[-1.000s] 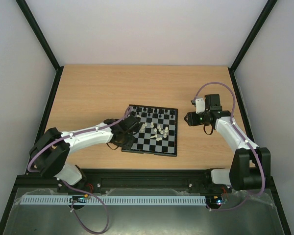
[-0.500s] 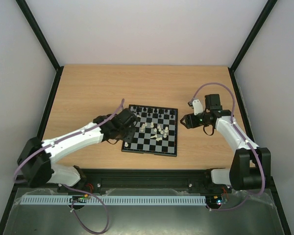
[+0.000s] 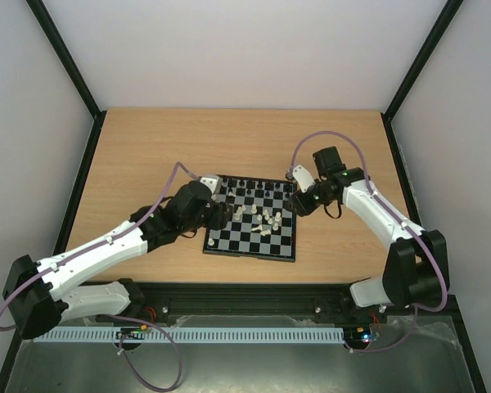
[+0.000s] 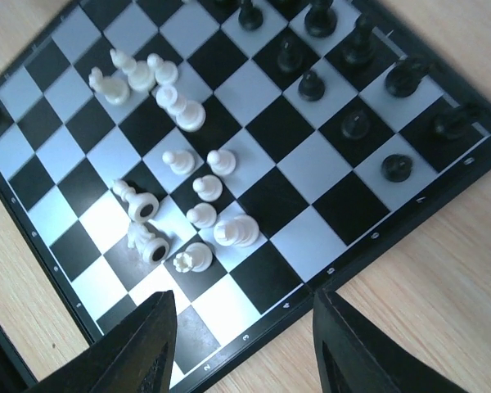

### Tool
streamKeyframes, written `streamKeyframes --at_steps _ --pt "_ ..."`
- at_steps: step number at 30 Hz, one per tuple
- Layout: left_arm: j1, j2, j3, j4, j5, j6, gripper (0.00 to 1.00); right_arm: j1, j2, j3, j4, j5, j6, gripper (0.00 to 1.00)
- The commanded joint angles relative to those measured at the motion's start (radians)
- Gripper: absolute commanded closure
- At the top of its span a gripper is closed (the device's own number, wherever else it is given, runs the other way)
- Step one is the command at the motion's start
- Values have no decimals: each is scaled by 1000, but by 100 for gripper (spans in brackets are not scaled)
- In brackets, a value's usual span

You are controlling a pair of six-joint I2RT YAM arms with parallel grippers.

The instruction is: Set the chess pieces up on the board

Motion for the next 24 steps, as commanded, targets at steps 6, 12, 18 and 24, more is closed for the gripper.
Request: streamKeyframes --at_steps 6,12,18,24 --pt "3 -34 -48 45 50 -53 40 105 103 8 -47 115 4 53" --pt "3 -35 -69 61 72 -78 40 139 173 23 -12 161 42 56" --pt "3 -44 -92 61 69 -93 40 147 234 62 -2 153 60 61" --pt "3 -44 -99 59 68 -99 40 160 265 72 6 134 66 63"
